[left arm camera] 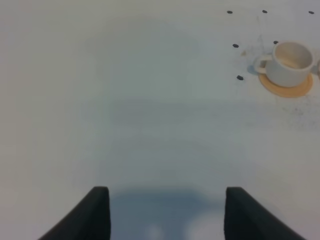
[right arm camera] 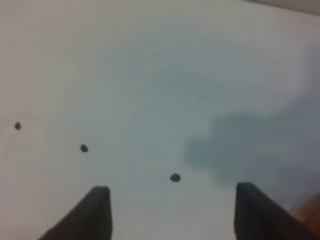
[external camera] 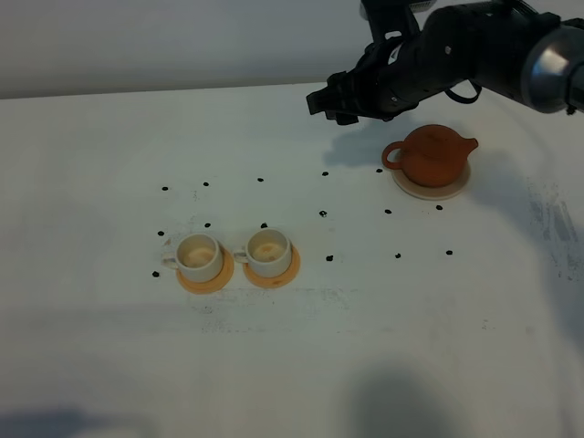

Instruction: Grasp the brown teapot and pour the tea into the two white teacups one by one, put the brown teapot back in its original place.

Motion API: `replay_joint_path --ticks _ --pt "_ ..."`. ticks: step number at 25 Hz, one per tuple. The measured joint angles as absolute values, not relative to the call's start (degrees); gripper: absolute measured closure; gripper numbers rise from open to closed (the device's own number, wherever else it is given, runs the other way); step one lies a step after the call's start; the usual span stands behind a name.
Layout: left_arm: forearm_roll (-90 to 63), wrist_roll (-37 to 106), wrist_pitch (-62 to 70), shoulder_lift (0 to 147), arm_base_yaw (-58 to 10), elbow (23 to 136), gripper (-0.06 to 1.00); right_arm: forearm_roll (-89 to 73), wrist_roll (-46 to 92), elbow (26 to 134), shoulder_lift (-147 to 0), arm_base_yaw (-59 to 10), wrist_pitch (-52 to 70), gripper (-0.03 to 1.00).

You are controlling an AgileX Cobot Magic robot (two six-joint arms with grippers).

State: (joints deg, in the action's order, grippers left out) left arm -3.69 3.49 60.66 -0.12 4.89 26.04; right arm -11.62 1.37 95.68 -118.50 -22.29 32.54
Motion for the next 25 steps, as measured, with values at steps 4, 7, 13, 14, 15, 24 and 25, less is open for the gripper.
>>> replay_joint_path --ticks 4,7,13,14,15,24,25 --pt "-3.7 3.5 60.7 -0.1 4.9 26.0 0.44 -9.2 0.9 100.9 -122.7 -22.3 37.6 0.43" --pt "-3.7 3.5 60.7 -0.1 4.9 26.0 0.44 -7.1 0.0 103.4 -124.8 -22.3 39.7 0.43" --pt "-3.7 3.5 60.7 -0.1 4.9 26.0 0.44 -5.5 -0.7 107.1 -127.1 -21.3 41.6 0.43" --pt "-3.7 3.5 60.7 -0.1 4.9 26.0 0.44 -5.3 -0.7 107.8 -127.7 -21.0 42.5 0.43" --pt "-3.7 3.5 60.7 -0.1 4.9 26.0 0.44 -5.1 -0.7 108.2 -128.4 -20.5 43.4 0.43" --pt "-3.7 3.5 60.7 -0.1 4.9 26.0 0.44 -3.4 -0.9 108.8 -129.8 -18.6 45.3 0.43" --pt "-3.7 3.5 60.7 -0.1 4.9 26.0 0.44 -3.4 -0.9 108.8 -129.8 -18.4 45.3 0.43"
